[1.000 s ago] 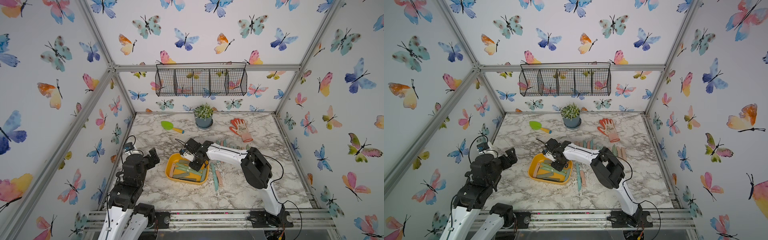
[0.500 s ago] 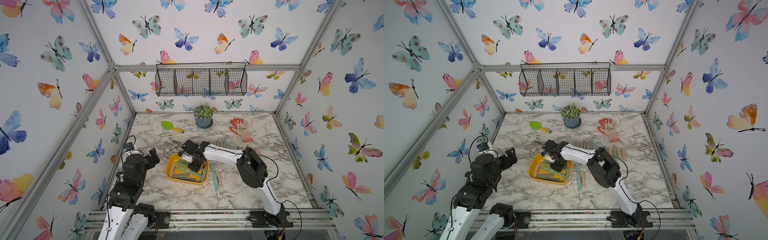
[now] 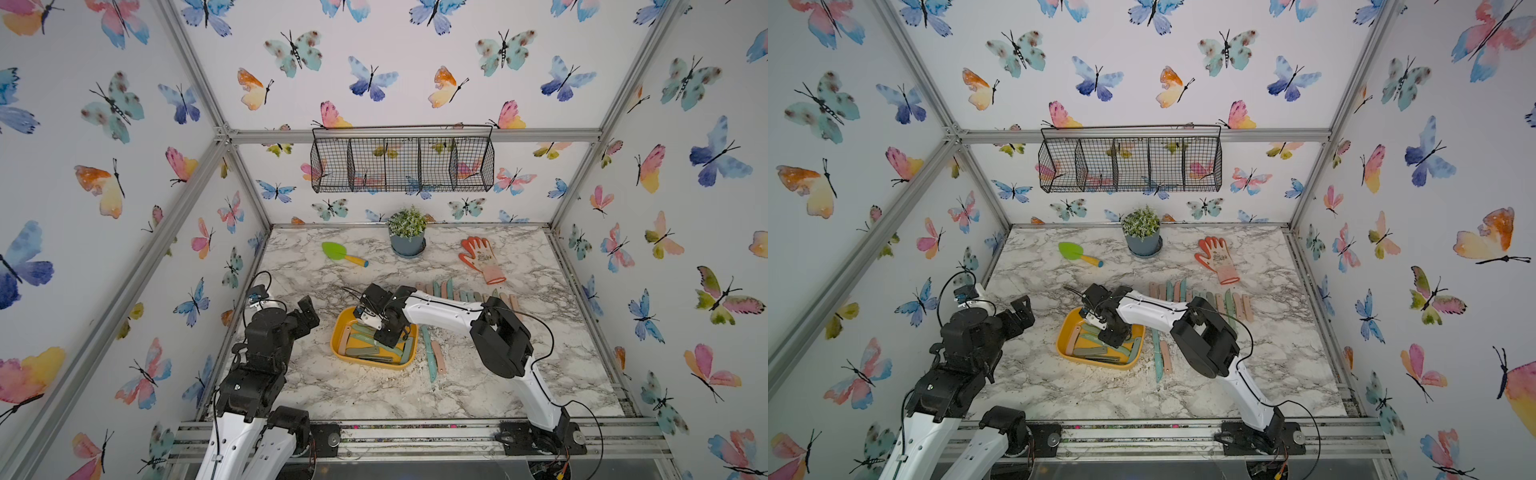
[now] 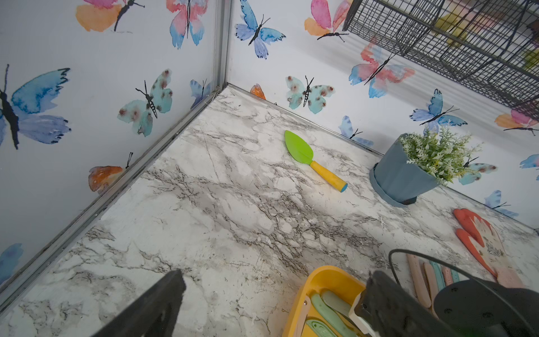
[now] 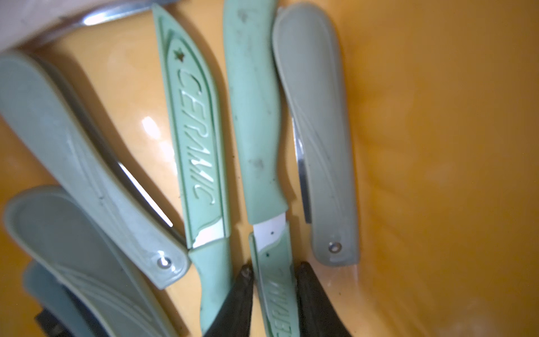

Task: Take the fruit knife out of the storage box
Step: Pick up the fruit knife from the storage box.

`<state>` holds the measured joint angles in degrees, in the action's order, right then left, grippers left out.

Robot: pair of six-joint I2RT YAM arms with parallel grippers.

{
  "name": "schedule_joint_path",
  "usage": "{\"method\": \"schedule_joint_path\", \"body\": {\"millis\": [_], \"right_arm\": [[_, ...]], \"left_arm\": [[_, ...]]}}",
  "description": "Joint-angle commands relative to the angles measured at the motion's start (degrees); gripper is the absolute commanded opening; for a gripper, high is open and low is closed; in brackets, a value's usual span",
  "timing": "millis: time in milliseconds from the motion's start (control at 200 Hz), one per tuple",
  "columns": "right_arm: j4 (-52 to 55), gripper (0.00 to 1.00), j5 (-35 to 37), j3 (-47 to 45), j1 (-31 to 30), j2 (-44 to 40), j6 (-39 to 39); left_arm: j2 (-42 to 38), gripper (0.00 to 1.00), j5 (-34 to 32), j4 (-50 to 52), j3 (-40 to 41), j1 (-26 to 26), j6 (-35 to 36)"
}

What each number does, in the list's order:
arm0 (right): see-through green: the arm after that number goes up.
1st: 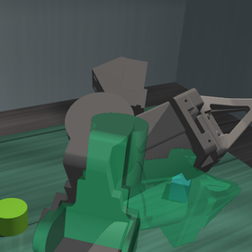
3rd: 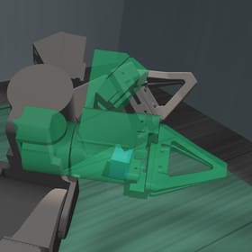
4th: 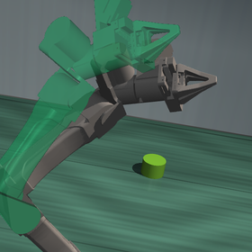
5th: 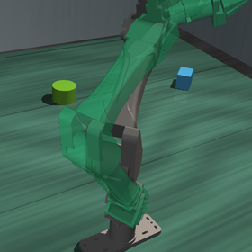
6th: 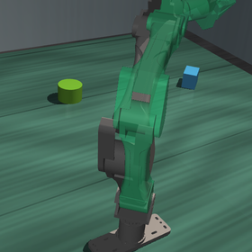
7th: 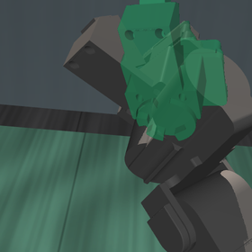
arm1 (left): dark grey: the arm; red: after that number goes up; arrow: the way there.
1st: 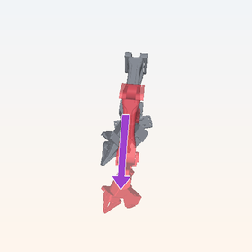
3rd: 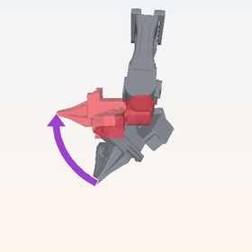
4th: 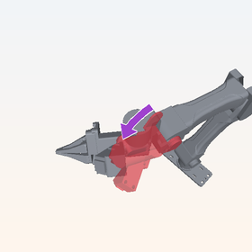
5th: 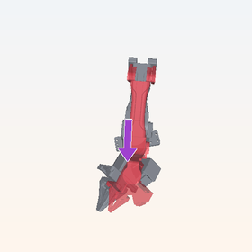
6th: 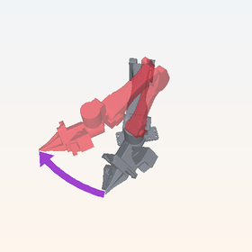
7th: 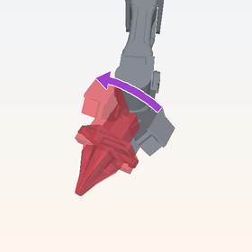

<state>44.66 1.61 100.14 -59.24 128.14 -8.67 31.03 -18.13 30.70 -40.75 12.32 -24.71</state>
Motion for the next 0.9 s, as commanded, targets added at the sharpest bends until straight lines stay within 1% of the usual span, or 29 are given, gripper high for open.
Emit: {"method": "schedule_joint_path", "body": {"millis": [0, 360, 891], "right_arm": [[1.94, 0.25, 2.42, -1.10, -0.43, 1.43, -0.17], [-0.31, 0.22, 2.53, -1.88, -1.12, -2.70, -0.17], [-0.67, 0.22, 1.82, -2.05, -1.66, -6.59, 0.48]], "left_arm": [[-0.26, 0.99, -0.77, -0.05, -0.42, -0.36, -0.32], [-0.26, 0.98, -0.68, -0.02, -0.47, -0.36, -0.36], [-0.26, 0.98, -0.41, -0.11, -0.40, -0.36, -0.32]]}}
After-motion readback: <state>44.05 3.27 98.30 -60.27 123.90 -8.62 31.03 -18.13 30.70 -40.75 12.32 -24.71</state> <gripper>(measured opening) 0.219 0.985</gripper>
